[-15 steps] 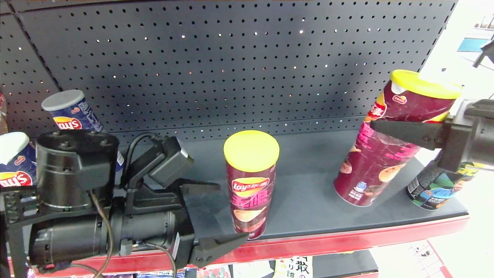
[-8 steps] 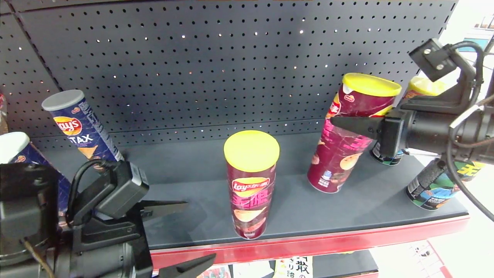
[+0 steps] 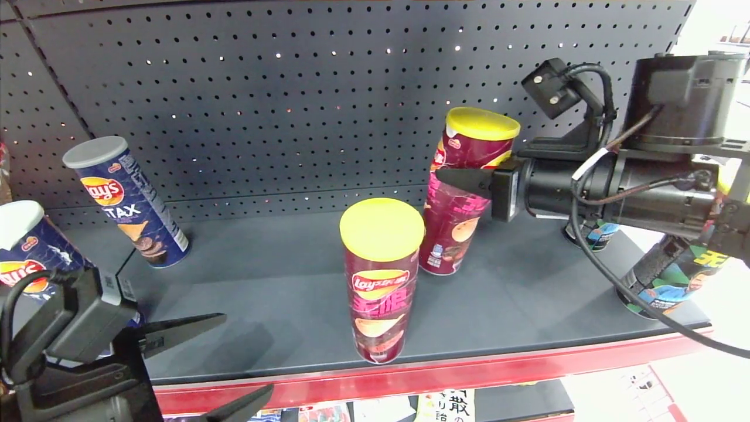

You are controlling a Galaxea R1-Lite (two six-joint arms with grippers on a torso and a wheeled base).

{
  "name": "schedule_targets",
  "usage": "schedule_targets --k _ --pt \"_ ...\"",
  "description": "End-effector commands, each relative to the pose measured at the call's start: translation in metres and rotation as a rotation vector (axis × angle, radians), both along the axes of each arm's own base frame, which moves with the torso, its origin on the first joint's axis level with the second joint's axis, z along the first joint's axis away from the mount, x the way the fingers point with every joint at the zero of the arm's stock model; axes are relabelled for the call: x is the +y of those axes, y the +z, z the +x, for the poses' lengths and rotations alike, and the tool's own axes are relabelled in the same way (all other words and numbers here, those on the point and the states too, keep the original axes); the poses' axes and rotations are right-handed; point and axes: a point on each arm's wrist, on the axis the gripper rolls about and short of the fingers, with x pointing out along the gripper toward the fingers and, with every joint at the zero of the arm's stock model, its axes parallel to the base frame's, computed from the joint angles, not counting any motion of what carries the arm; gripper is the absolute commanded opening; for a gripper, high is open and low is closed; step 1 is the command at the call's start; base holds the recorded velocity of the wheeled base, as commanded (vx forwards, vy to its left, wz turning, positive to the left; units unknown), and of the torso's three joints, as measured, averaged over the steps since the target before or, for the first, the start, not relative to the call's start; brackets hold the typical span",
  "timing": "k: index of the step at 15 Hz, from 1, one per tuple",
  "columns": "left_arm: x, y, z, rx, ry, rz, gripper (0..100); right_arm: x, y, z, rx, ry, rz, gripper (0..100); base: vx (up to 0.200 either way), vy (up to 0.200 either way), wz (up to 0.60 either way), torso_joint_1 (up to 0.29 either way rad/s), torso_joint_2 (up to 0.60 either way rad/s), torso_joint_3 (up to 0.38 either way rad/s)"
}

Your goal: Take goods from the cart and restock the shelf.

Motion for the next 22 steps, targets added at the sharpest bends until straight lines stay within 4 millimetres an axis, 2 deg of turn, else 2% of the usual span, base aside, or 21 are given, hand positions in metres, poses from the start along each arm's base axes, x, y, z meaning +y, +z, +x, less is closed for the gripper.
schedule_targets --k 1,9,13,21,22 --pt "0.007 0.000 -0.007 -0.020 0.012 -0.013 100 0.017 -0.010 0.018 -0.002 0.023 -0.034 0 0.000 0.000 0.00 0.000 0.00 0.000" --pt "0.011 -0.003 -0.010 -0.017 0.035 -0.007 100 0.040 -0.019 0.051 -0.020 0.033 -0.056 0 0.000 0.000 0.00 0.000 0.00 0.000" --pt "0.010 0.000 -0.008 -0.022 0.043 -0.007 100 0.054 -0.026 0.049 -0.008 0.067 -0.064 0 0.000 0.000 0.00 0.000 0.00 0.000" --pt "0.009 -0.003 -0.005 -0.009 0.056 0.007 100 0.055 -0.030 0.050 0.003 0.067 -0.071 0 0.000 0.000 0.00 0.000 0.00 0.000" --pt "0.008 -0.003 -0.004 -0.005 0.056 0.009 100 0.055 -0.030 0.049 0.004 0.066 -0.072 100 0.000 0.000 0.00 0.000 0.00 0.000"
